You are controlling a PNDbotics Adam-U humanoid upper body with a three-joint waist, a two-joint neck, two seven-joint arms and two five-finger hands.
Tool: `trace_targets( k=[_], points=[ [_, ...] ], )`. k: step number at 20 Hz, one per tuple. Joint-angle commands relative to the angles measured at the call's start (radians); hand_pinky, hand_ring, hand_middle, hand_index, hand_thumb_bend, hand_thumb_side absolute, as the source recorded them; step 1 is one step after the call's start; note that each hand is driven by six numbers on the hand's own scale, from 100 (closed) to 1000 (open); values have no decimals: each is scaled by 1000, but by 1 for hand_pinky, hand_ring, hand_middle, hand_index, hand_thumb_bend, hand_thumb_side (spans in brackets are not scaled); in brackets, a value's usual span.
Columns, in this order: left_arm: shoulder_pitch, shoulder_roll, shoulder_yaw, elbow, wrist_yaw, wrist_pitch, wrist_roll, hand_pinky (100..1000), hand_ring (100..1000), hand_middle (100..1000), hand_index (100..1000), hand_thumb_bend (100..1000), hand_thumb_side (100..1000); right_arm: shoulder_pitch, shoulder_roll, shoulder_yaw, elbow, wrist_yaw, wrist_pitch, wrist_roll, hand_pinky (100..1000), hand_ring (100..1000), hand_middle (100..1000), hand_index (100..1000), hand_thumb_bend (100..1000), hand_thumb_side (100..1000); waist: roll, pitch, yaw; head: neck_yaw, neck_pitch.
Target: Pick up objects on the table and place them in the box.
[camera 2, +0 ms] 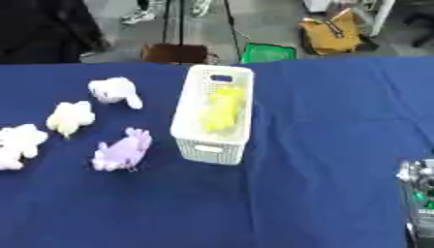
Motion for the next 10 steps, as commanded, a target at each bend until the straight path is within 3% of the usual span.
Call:
trace_targets(
  k=[1, 10],
  points=[
    [-10, 5, 4, -14, -1, -105, 106, 668, 648, 768, 831, 100, 807, -11, -8, 0, -16, 1, -3, 3, 825, 873, 690, 756, 100, 973, -2, -15, -1, 2, -10],
    [-9, 6, 3, -14, -4, -102, 103, 670, 648, 768, 832, 100, 801, -14, -8, 2, -16, -1, -5, 5, 825, 872, 690, 757, 100, 975, -4, -15, 0, 4, -9]
  ],
)
